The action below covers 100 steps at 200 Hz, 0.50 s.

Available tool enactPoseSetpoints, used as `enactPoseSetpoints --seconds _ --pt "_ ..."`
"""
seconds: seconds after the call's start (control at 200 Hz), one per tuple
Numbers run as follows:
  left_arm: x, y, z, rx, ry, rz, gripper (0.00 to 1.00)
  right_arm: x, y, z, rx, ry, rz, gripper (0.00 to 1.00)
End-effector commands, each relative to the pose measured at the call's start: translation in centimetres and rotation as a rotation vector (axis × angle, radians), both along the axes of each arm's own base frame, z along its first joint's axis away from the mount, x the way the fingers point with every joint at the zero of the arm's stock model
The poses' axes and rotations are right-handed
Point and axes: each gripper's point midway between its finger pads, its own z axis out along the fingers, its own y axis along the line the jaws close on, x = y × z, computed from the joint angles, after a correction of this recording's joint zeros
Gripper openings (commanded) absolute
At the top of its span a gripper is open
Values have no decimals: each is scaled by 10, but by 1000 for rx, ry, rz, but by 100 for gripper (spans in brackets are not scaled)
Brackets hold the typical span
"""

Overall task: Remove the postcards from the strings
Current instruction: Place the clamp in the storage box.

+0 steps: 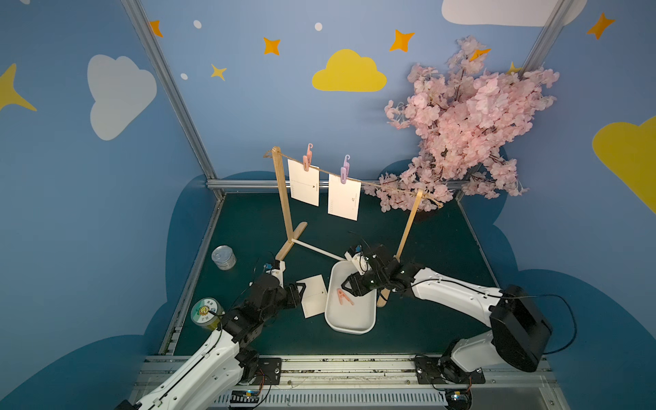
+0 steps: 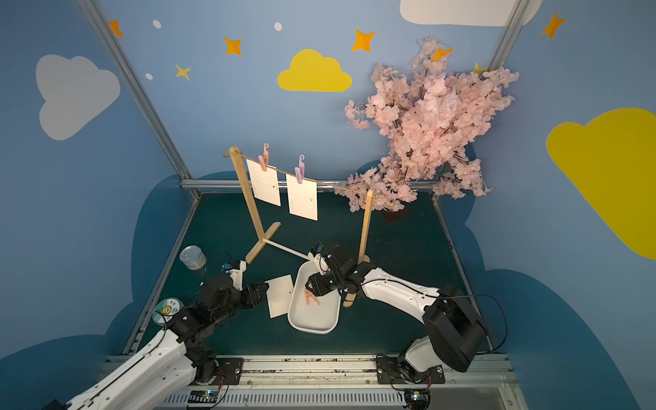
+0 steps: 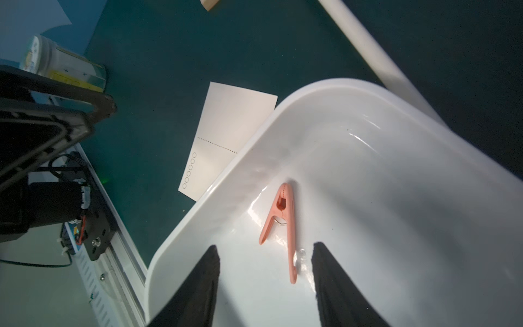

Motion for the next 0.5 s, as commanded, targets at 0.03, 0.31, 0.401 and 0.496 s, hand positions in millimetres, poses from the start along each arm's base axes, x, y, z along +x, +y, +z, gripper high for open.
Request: enactPoseSetpoints --seconds 0.03,0.31,0.401,0.496 --pt "7 -3 26 -6 -56 -12 58 3 -5 40 3 -108 0 65" --pt "19 -19 71 -38 -141 -72 67 -8 -1 103 63 -245 62 79" --pt "22 -27 85 -49 -163 -111 68 -18 5 121 119 -244 105 79" --pt "30 -31 103 -48 -209 -119 69 -34 14 150 179 -273 188 78"
